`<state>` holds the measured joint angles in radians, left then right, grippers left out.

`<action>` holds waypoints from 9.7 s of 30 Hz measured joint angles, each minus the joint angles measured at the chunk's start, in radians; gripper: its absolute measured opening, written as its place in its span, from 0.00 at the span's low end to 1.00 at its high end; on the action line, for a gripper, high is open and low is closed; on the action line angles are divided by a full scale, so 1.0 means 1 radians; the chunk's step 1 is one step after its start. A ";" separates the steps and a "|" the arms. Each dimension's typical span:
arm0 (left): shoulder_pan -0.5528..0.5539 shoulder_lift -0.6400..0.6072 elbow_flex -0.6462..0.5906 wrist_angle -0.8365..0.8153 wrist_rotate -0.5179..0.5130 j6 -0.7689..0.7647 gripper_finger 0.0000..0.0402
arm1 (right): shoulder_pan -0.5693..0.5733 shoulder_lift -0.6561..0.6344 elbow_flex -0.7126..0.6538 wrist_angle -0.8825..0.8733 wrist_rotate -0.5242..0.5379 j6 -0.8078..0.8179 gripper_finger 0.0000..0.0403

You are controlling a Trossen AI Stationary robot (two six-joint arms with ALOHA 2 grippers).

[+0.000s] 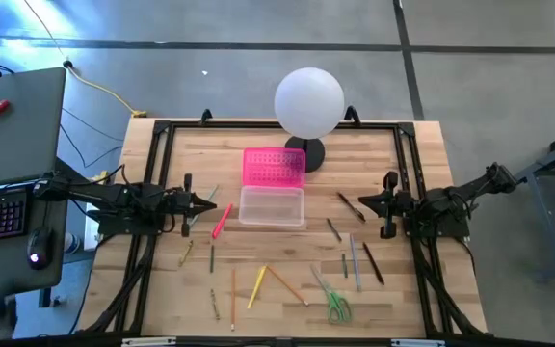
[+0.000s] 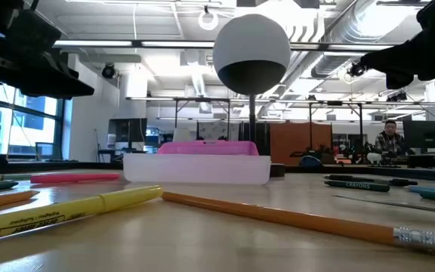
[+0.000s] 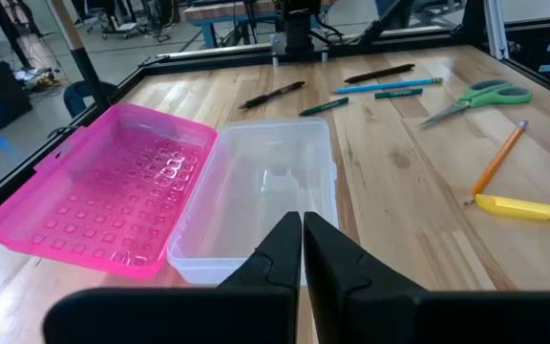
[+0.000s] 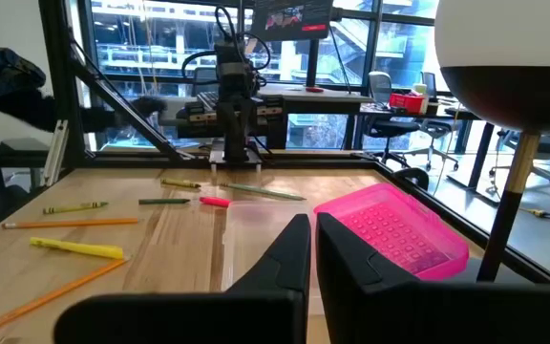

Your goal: Pick & place school supplies into a supply box

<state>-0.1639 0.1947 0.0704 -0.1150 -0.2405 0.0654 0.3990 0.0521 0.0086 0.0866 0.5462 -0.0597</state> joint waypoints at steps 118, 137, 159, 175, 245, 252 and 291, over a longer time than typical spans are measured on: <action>0.000 0.000 0.000 0.009 0.052 -0.119 0.12 | 0.000 0.000 0.000 0.101 -0.007 -0.027 0.00; 0.000 0.004 0.000 0.110 0.047 -0.232 0.12 | 0.000 0.000 0.000 0.238 0.031 -0.162 0.00; 0.000 0.065 0.231 -0.097 -0.351 0.092 0.12 | 0.000 0.037 0.000 0.295 0.197 -0.056 0.00; 0.000 0.276 0.230 -0.050 -0.448 0.135 0.12 | 0.000 0.220 0.000 0.291 0.217 -0.127 0.00; 0.000 0.868 0.230 -0.205 -0.469 -0.924 0.38 | 0.000 0.221 0.000 0.292 0.428 -0.316 0.00; 0.000 0.869 0.230 -0.205 -0.435 -0.900 0.38 | 0.000 0.221 0.000 0.292 0.427 -0.316 0.00; 0.000 0.871 0.230 -0.204 -0.485 -0.872 0.38 | 0.000 0.221 0.000 0.292 0.420 -0.376 0.00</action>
<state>-0.1638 1.0653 0.3004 -0.3187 -0.7250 -0.8062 0.3992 0.2729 0.0089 0.3786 0.9661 -0.4358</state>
